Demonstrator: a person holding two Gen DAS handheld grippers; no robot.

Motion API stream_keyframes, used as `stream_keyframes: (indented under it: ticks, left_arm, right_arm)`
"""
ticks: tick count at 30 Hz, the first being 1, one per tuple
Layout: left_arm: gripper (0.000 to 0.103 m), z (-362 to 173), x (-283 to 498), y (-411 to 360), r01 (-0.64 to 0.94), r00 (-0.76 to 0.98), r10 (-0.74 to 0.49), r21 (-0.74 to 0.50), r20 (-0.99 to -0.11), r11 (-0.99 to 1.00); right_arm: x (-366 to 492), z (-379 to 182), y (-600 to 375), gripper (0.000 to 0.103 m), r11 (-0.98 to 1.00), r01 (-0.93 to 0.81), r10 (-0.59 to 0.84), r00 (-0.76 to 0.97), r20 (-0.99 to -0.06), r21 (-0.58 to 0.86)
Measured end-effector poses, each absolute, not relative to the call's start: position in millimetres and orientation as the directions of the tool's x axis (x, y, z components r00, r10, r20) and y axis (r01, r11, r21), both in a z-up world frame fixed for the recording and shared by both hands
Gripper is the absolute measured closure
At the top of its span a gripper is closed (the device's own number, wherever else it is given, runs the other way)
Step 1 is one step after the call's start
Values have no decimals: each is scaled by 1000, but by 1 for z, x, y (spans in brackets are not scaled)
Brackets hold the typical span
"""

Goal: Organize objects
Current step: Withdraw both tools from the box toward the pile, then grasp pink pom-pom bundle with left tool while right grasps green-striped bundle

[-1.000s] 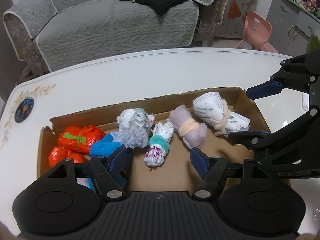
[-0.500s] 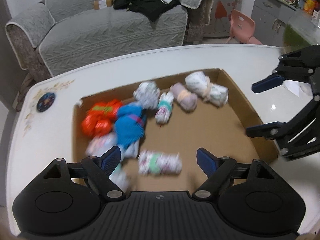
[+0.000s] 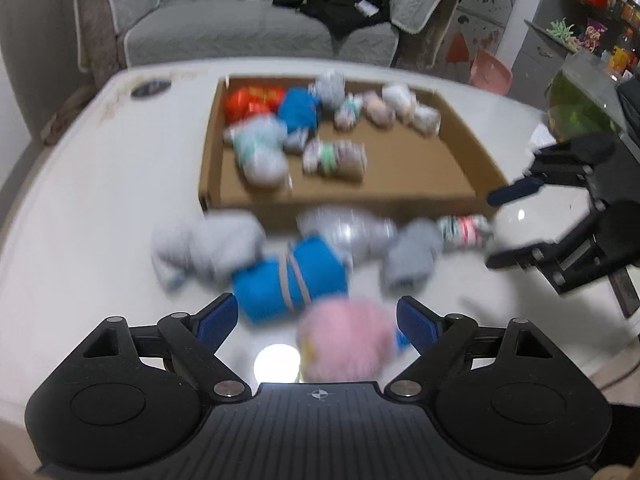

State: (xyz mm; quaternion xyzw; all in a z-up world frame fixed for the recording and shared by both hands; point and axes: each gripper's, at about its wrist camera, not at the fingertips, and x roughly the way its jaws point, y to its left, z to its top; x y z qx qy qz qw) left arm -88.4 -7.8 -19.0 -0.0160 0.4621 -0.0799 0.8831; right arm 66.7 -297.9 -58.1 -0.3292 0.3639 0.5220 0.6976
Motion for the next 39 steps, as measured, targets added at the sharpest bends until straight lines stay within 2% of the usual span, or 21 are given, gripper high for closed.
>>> stream_keyframes:
  ticks: [9, 19, 22, 25, 27, 30, 35, 39]
  left_arm:
    - [13, -55, -91, -14, 100, 544, -117, -74, -831, 992]
    - [14, -74, -83, -34, 80, 588, -79, -40, -805, 996]
    - [19, -79, -83, -36, 89, 585, -107, -67, -804, 994]
    - [27, -78, -84, -38, 106, 587, -128, -80, -799, 991]
    - [43, -76, -84, -39, 126, 587, -148, -91, -796, 988]
    - [56, -74, -84, -42, 148, 580, -175, -108, -795, 983]
    - [65, -71, -84, -45, 162, 575, -173, -95, -800, 982]
    - [66, -68, -87, -39, 164, 558, -188, -114, -808, 980]
  right_arm:
    - [83, -89, -283, 46, 225, -972, 460, 170, -872, -71]
    - [83, -99, -279, 50, 226, -969, 447, 196, -873, -102]
    - [83, -102, -276, 65, 228, -969, 430, 186, -884, -92]
    - [83, -100, -277, 72, 241, -967, 423, 176, -889, -77]
    - [83, -100, -280, 73, 261, -963, 422, 174, -890, -65]
    - [82, -100, -286, 75, 295, -954, 426, 174, -888, -45]
    - [77, -96, -298, 77, 340, -940, 454, 173, -874, -9]
    - [75, -92, -308, 77, 372, -928, 470, 178, -864, 11]
